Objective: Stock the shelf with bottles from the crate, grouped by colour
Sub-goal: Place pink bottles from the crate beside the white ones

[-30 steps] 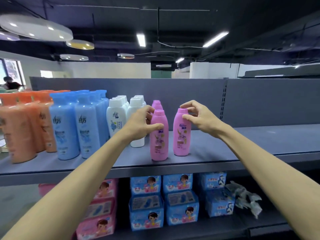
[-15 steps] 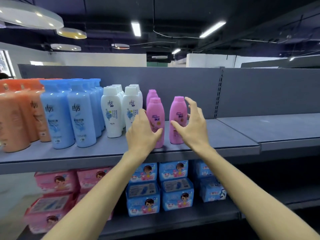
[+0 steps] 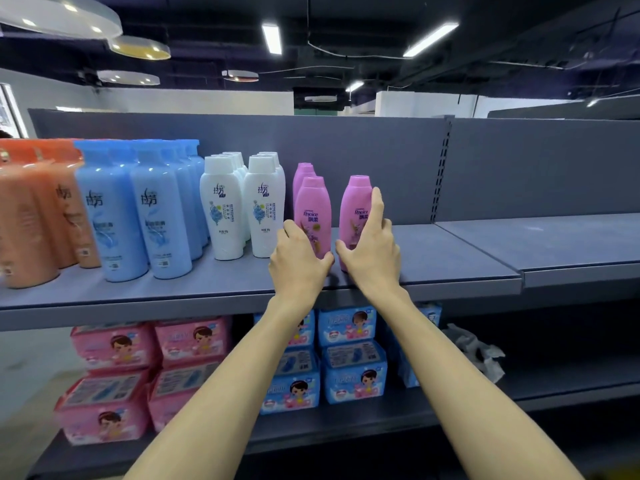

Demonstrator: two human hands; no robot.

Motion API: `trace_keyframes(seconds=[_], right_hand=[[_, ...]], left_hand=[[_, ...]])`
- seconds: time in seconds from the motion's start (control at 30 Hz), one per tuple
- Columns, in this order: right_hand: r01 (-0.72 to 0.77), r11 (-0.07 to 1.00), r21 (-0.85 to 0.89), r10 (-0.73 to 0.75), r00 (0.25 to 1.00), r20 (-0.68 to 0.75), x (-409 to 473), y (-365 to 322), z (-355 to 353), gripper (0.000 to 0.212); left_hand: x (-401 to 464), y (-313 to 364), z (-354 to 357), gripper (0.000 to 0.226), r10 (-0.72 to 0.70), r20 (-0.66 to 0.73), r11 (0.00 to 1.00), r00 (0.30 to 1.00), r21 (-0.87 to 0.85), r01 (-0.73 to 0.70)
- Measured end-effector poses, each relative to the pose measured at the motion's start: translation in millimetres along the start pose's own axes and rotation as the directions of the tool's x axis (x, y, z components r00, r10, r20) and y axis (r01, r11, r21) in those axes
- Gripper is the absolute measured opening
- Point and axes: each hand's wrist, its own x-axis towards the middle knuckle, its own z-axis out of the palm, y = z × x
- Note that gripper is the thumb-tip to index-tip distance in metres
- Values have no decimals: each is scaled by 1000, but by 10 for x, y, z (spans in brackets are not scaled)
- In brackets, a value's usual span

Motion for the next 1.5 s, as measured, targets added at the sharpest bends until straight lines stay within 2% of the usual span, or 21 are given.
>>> trace_keyframes(seconds=[0.23,0.6,0.67,0.77,0.83,1.1,1.3,1.5], right_hand=[[39,999,36,-40,999,21,94,44,41,111],[40,998,54,-42,998,41,255,150,161,104],[8,999,43,-11,999,52,286,148,192,93],[-16,999,44,14,999,42,322,145,247,59],[-34,998,58,31,998,50,347,148,258,53],[-36,999,36,33,996,88,392,166,216,58],[-10,998,60,5,996,90,392,184,212,72],[2,998,66,-8,996,92,366,174,202,73]], left_hand=[[295,11,295,56,-39,27,999,999,-26,40],[801,13,750,57,-126,5,992,992,5,126],[843,5,789,58,-135,7,991,991,17,135],[899,-12,831,58,-147,4,989,989,16,147],[932,-14,858,58,-150,1,989,989,12,150],[1035,-15,944,59,-163,-7,986,987,31,163],[1070,-13,959,60,-171,-6,985,985,34,171],[1092,1,920,60,-177,11,983,984,44,177]])
